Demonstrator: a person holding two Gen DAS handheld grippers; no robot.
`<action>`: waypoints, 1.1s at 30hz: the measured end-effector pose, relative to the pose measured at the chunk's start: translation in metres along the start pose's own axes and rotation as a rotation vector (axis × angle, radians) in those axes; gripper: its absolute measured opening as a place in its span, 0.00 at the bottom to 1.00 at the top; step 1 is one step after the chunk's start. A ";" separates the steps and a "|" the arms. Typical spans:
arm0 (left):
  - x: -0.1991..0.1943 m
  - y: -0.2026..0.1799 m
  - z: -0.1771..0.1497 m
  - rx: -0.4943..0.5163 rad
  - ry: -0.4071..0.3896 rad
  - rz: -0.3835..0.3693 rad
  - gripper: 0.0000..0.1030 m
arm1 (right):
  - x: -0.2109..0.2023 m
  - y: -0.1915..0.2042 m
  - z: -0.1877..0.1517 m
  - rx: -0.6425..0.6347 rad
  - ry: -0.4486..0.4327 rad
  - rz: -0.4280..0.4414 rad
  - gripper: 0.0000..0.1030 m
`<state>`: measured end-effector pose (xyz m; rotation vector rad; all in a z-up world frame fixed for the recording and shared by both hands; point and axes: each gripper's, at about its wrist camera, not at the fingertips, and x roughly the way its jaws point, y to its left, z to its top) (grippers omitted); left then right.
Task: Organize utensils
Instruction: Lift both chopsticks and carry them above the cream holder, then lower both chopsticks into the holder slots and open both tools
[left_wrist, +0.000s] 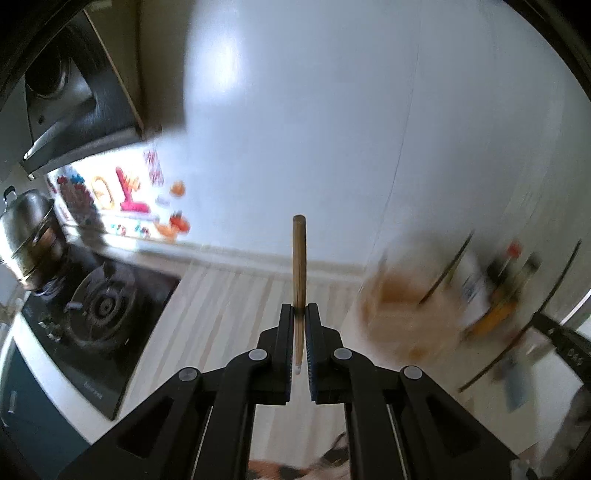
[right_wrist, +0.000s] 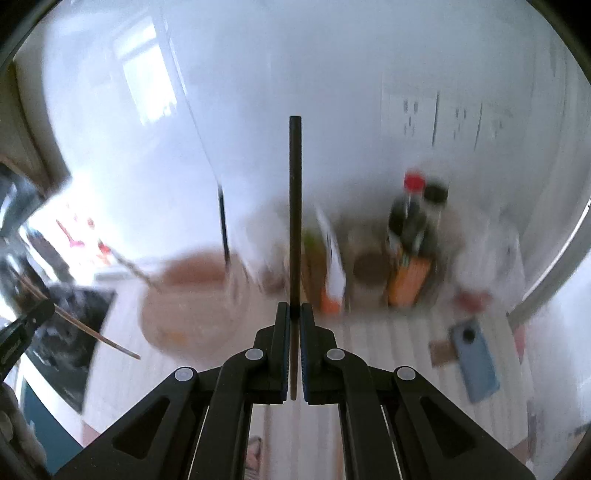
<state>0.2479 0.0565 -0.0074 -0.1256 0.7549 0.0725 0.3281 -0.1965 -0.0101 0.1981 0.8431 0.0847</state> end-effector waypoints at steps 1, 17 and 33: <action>-0.009 -0.001 0.013 -0.009 -0.022 -0.019 0.04 | -0.010 0.001 0.014 0.004 -0.016 0.013 0.05; 0.015 -0.065 0.098 0.054 -0.016 -0.215 0.04 | -0.009 0.042 0.107 0.005 -0.070 0.135 0.05; 0.084 -0.064 0.081 0.057 0.180 -0.213 0.10 | 0.077 0.055 0.091 -0.001 0.124 0.171 0.14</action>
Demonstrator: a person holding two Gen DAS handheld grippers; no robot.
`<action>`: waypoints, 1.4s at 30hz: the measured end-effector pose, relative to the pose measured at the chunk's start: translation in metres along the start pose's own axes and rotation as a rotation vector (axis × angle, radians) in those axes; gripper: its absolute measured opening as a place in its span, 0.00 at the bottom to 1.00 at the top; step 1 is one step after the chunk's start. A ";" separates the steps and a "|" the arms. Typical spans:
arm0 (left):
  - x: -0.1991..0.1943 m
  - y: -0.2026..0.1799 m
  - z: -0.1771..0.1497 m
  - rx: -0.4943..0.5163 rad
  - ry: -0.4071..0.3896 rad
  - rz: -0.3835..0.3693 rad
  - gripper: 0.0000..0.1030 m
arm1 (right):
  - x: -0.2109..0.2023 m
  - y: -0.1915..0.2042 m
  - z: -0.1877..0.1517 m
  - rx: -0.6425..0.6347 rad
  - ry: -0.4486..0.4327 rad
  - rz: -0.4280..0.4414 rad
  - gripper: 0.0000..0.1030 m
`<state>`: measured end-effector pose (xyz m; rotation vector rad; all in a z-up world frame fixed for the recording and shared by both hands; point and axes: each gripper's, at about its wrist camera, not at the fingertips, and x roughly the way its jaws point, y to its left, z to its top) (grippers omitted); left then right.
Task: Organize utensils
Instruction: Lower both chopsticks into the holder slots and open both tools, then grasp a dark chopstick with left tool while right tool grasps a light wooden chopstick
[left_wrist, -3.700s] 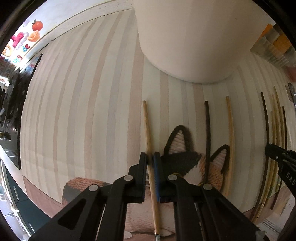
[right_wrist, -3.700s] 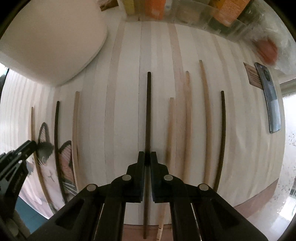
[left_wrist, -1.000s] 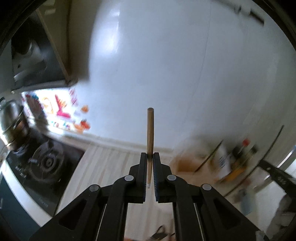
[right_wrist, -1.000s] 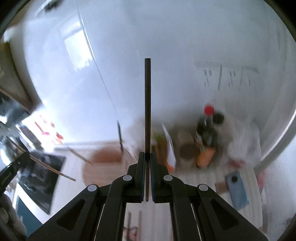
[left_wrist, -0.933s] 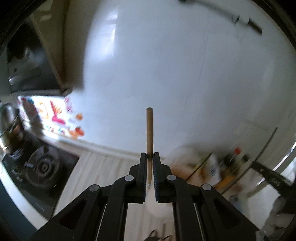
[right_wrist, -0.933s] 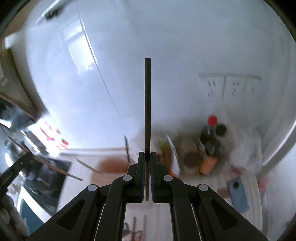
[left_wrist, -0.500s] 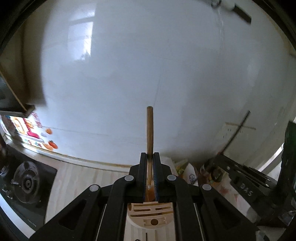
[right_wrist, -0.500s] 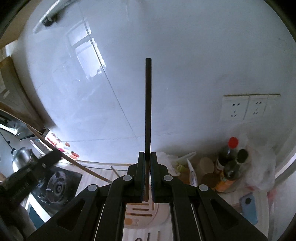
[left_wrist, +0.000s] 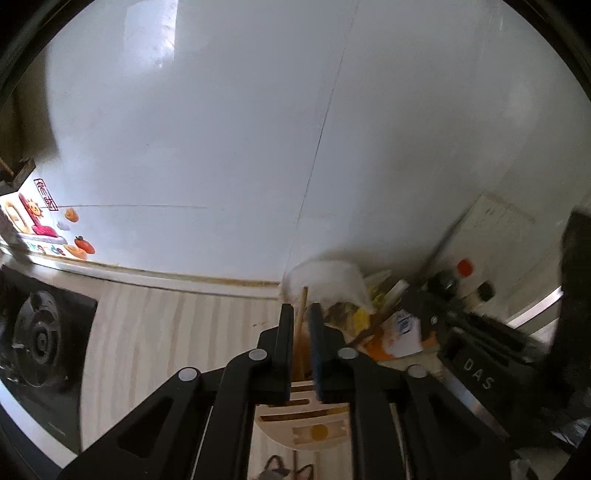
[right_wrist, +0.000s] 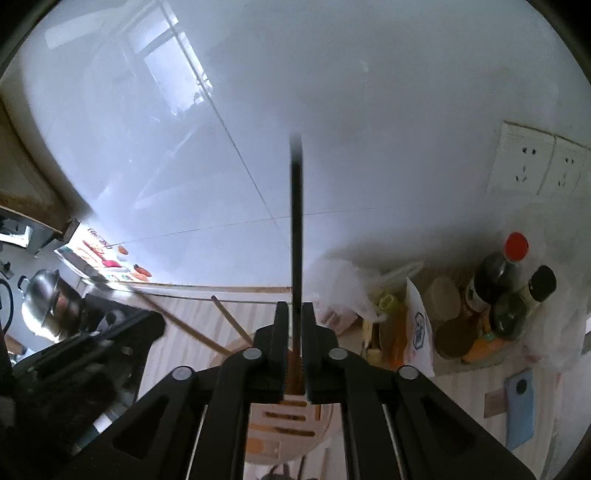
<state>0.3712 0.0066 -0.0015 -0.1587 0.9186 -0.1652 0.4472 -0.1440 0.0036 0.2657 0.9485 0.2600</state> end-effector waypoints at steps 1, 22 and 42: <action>-0.008 0.000 0.000 0.003 -0.022 0.020 0.13 | -0.004 -0.004 -0.001 0.006 -0.006 0.000 0.25; 0.026 0.012 -0.151 -0.008 0.074 0.278 1.00 | -0.025 -0.119 -0.156 0.160 0.054 -0.259 0.78; 0.163 -0.018 -0.293 0.059 0.540 0.220 0.40 | 0.072 -0.159 -0.276 0.184 0.493 -0.138 0.26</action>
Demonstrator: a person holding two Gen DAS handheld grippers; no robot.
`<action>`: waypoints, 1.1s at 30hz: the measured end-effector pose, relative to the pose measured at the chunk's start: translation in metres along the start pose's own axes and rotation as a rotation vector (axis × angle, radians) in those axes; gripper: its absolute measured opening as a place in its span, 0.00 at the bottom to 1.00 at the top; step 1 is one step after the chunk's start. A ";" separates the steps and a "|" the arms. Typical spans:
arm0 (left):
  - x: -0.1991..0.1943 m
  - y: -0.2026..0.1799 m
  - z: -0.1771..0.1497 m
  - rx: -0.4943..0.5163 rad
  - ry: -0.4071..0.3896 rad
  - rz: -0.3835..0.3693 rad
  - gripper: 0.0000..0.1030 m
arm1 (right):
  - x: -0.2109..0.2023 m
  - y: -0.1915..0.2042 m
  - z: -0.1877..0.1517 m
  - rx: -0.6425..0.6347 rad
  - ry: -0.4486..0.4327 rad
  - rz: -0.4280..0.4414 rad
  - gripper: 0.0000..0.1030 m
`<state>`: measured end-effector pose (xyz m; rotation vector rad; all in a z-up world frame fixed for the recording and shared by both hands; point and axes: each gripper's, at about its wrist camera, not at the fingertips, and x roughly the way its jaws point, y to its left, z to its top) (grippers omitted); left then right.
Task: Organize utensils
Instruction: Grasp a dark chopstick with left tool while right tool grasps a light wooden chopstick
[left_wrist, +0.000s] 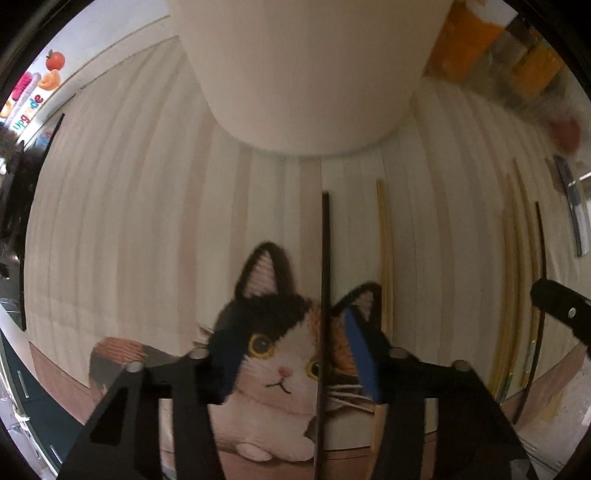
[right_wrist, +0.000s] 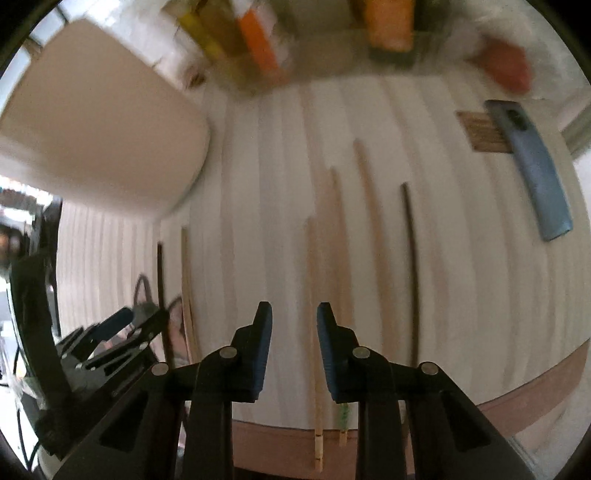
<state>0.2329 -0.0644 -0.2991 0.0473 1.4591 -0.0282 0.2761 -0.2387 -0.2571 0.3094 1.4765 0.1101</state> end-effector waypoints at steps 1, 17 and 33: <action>-0.001 0.000 -0.001 -0.002 -0.012 -0.002 0.37 | 0.005 0.001 -0.001 -0.007 0.010 -0.007 0.26; -0.005 0.035 -0.027 -0.034 -0.023 0.026 0.03 | 0.046 0.032 -0.019 -0.107 0.074 -0.167 0.07; -0.010 0.063 -0.033 0.010 0.039 -0.042 0.05 | 0.060 0.047 -0.021 -0.084 0.183 -0.170 0.08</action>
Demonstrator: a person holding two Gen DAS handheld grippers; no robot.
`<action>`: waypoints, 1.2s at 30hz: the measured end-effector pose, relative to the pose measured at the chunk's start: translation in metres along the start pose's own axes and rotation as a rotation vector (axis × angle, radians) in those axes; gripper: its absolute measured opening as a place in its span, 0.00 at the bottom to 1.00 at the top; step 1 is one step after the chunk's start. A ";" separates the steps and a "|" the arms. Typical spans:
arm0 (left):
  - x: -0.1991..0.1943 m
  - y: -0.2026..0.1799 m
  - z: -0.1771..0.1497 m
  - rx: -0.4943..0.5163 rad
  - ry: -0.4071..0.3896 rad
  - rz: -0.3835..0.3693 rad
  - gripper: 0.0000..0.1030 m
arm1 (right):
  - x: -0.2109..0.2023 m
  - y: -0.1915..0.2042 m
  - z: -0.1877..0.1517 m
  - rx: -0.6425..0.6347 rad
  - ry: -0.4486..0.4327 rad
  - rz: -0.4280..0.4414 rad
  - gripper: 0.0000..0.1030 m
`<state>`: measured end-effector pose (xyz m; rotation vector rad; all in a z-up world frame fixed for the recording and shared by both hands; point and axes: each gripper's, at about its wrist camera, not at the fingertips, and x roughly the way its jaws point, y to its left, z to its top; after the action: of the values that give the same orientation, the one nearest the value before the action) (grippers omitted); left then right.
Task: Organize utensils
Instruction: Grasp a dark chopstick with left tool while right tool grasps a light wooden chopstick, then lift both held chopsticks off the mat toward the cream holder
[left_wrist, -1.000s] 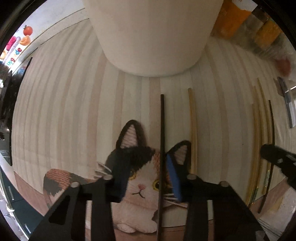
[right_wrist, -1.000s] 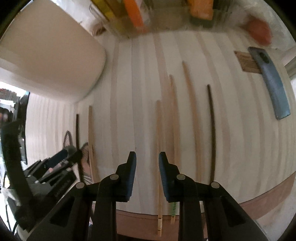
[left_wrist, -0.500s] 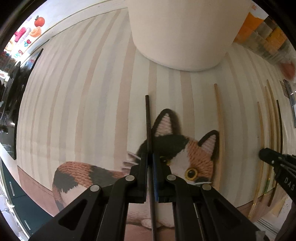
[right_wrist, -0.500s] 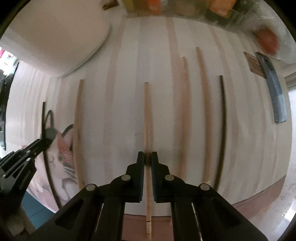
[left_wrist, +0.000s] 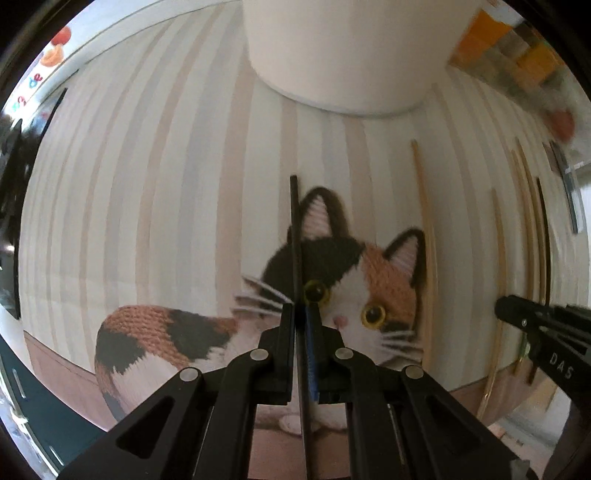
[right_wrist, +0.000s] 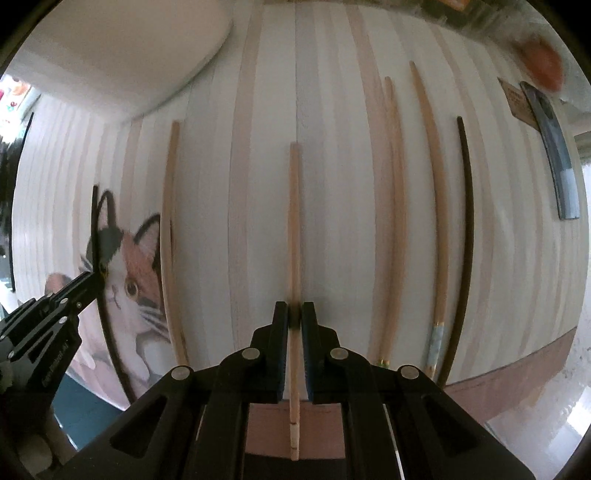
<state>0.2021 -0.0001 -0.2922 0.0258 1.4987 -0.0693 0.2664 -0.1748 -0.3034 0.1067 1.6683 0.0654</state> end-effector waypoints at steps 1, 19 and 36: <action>0.000 0.000 -0.002 0.001 -0.007 0.006 0.05 | 0.001 0.001 0.000 -0.008 -0.004 -0.006 0.08; -0.002 -0.011 0.022 0.000 -0.017 0.022 0.03 | 0.012 0.051 0.016 -0.071 -0.028 -0.096 0.07; 0.012 -0.012 0.035 0.012 -0.002 0.041 0.03 | 0.003 0.037 0.023 -0.070 -0.028 -0.079 0.07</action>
<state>0.2373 -0.0141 -0.3016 0.0660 1.4949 -0.0458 0.2903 -0.1377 -0.3045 -0.0110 1.6386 0.0616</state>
